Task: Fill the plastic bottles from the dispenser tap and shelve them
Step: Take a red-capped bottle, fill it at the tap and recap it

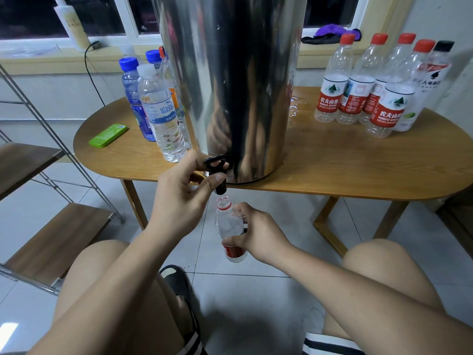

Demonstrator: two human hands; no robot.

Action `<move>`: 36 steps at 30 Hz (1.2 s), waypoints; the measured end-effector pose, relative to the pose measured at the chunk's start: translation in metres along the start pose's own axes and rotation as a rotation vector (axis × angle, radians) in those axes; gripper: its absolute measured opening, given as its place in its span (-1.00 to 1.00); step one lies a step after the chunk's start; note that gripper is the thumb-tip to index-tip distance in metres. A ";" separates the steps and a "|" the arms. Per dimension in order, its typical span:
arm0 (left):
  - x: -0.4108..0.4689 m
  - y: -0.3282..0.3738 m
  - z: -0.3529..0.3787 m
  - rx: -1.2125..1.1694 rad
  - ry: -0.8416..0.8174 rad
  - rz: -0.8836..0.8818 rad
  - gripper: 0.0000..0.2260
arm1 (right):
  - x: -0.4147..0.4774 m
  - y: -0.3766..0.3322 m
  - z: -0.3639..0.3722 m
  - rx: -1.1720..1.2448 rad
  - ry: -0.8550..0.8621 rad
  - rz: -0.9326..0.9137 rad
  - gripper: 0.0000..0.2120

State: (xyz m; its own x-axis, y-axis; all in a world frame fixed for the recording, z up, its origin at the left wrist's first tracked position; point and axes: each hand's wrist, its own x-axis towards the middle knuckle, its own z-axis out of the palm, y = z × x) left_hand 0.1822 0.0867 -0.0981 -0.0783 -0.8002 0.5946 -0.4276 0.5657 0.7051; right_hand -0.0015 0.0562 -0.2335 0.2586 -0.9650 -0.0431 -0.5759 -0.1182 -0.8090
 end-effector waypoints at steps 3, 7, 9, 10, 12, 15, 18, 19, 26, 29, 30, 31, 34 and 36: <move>0.000 -0.001 0.000 0.010 0.003 0.009 -0.72 | -0.001 -0.001 0.000 -0.001 0.004 -0.004 -0.26; 0.000 -0.001 0.000 0.015 0.003 0.013 -0.77 | -0.001 -0.001 -0.001 -0.008 0.001 -0.009 -0.24; 0.000 -0.001 -0.001 0.018 -0.002 0.014 -0.79 | -0.001 -0.001 -0.001 -0.008 0.002 -0.007 -0.24; 0.000 -0.001 -0.001 0.019 -0.003 0.014 -0.79 | -0.001 -0.001 -0.001 -0.008 0.001 -0.006 -0.24; 0.000 -0.001 -0.001 0.015 -0.002 0.015 -0.76 | -0.001 -0.002 -0.001 -0.011 0.000 -0.005 -0.24; 0.001 0.001 0.000 0.020 0.001 0.023 -0.70 | -0.001 -0.002 -0.001 -0.010 0.000 0.000 -0.24; 0.001 0.001 -0.001 0.026 0.003 0.022 -0.72 | -0.001 -0.003 -0.001 -0.015 0.001 -0.001 -0.24; 0.000 0.001 -0.001 0.026 0.003 0.021 -0.74 | -0.001 -0.003 -0.001 -0.015 0.001 0.000 -0.24; 0.000 0.000 -0.001 0.030 0.001 0.013 -0.77 | -0.002 -0.003 -0.002 -0.018 -0.008 -0.002 -0.25; 0.000 -0.001 -0.001 0.026 0.006 0.010 -0.77 | -0.002 -0.004 -0.002 -0.020 -0.006 0.000 -0.24; 0.000 0.000 -0.001 0.023 0.008 0.007 -0.76 | -0.002 -0.004 -0.002 -0.017 -0.003 0.000 -0.23; 0.000 0.000 0.000 0.021 0.009 0.004 -0.76 | -0.002 -0.004 -0.002 -0.014 -0.002 0.001 -0.22; 0.000 0.000 0.000 0.028 0.009 0.003 -0.75 | -0.003 -0.004 -0.002 -0.017 -0.006 0.001 -0.23; 0.000 0.001 0.000 0.028 0.008 0.002 -0.72 | -0.003 -0.005 -0.002 -0.020 -0.008 -0.001 -0.23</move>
State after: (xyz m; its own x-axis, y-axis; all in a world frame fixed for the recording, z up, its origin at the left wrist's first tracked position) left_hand 0.1819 0.0870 -0.0977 -0.0723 -0.7975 0.5990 -0.4522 0.5615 0.6930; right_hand -0.0013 0.0588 -0.2284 0.2659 -0.9629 -0.0469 -0.5909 -0.1244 -0.7971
